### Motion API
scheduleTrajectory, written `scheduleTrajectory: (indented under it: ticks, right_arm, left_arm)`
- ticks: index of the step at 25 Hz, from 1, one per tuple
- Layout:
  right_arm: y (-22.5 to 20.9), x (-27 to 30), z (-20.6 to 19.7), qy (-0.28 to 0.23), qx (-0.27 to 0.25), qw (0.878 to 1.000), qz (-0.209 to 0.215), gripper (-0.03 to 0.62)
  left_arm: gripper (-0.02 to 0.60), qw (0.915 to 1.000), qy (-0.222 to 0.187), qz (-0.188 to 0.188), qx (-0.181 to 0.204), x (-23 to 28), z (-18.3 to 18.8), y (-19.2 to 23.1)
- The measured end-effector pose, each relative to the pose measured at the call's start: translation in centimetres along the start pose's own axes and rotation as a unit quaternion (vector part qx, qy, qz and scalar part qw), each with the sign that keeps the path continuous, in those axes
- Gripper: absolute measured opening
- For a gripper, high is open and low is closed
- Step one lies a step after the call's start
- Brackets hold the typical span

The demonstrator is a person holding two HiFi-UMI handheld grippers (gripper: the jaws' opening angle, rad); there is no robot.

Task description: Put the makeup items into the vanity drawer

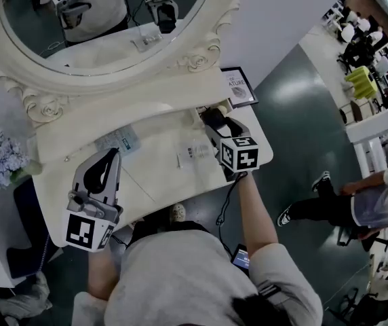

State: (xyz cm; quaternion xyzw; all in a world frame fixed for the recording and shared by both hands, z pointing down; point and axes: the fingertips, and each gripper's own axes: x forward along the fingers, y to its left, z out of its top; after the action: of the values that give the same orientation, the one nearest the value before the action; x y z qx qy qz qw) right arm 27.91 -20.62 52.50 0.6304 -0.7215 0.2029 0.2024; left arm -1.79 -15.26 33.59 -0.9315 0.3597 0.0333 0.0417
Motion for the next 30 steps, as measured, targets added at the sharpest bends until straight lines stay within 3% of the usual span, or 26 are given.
scheduleTrajectory:
  ticks: [20, 30]
  right_arm:
    - [-1.5, 4.9, -0.5, 0.137, -0.030, 0.990, -0.032, 0.301]
    - [-1.7, 5.1, -0.7, 0.216, -0.069, 0.973, -0.035, 0.301]
  left_arm:
    - [0.014, 0.9991, 0.006, 0.042, 0.006, -2.1, 0.0, 2.4]
    - [0.014, 0.9984, 0.007, 0.056, 0.005, -2.7, 0.1, 3.4]
